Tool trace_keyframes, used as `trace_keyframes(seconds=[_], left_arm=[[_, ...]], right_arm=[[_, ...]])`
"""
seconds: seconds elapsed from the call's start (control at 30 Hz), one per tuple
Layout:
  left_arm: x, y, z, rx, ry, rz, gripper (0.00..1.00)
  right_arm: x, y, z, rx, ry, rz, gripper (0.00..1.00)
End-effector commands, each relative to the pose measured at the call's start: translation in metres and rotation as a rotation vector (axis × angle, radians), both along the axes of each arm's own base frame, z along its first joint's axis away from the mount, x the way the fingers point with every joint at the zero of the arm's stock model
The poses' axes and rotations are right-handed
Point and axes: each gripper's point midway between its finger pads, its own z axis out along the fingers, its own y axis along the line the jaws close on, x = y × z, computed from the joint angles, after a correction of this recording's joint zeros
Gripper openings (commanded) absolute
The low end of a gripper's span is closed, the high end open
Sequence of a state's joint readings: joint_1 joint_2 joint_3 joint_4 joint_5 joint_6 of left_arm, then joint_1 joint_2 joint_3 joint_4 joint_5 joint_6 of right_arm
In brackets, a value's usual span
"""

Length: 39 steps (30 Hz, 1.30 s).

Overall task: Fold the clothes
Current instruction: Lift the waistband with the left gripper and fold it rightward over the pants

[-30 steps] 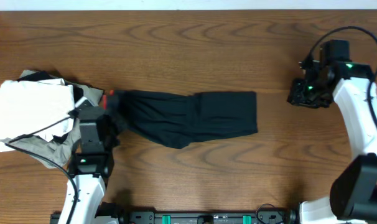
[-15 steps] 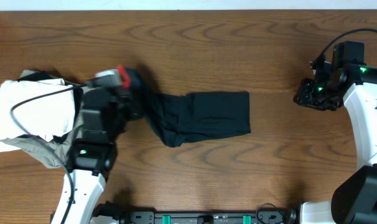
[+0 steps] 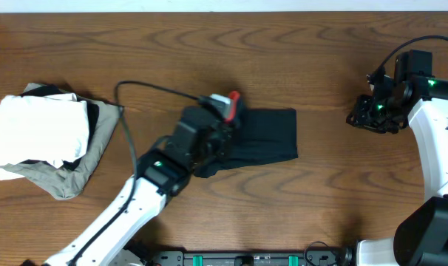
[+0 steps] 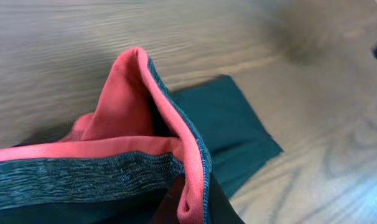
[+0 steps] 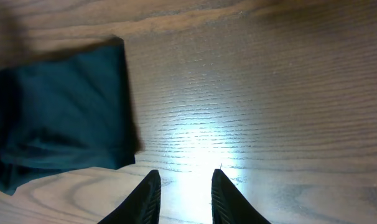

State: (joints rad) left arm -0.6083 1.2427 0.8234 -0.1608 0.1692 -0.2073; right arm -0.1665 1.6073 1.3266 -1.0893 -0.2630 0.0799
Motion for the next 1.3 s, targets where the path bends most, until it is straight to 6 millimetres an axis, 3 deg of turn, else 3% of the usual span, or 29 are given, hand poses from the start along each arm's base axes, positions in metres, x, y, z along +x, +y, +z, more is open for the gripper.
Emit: trace_keyframes(seconds=[0.0,0.23,0.67,0.9,1.27], left_arm=[[0.009,-0.017,0.024,0.05,-0.095,-0.035,0.06],[0.014,-0.039,0.045,0.047,-0.124,-0.058,0.06],[-0.011,-0.095,-0.01,0.108,-0.05,-0.198,0.06],[-0.019,-0.115,-0.013,0.09,-0.065,-0.237,0.06],[-0.003,-0.14,-0.014,0.021,-0.134,-0.238,0.06]], right_arm=[[-0.002,0.001,0.006,0.016,-0.011,-0.013,0.26],[-0.001,0.001,0.006,0.016,-0.012,-0.014,0.27],[-0.002,0.002,0.006,0.016,-0.01,-0.013,0.27],[-0.002,0.002,0.006,0.019,-0.011,-0.013,0.27],[-0.003,0.003,0.006,0.025,-0.007,-0.012,0.27]])
